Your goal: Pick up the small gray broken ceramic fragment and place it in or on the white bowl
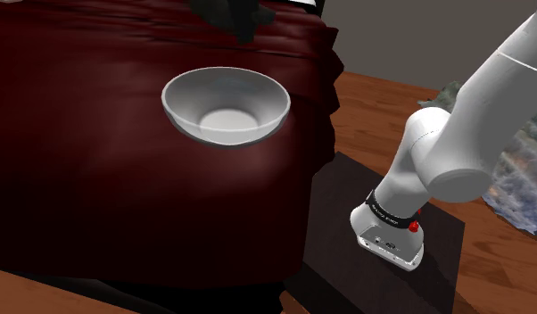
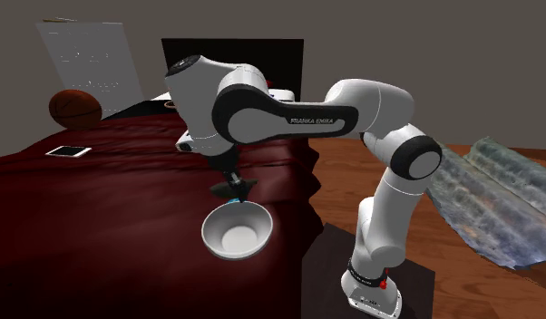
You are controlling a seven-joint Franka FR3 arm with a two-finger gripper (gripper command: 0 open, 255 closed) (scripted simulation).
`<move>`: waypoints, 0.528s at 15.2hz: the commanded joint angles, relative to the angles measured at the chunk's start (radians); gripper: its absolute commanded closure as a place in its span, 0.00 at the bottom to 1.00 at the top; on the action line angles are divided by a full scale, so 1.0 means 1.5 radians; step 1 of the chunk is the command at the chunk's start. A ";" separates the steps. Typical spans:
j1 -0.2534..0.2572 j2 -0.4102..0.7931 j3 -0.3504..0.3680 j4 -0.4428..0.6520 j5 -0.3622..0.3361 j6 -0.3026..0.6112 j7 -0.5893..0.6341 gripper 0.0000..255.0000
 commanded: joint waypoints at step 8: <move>0.019 -0.011 0.023 -0.066 0.018 0.049 0.051 1.00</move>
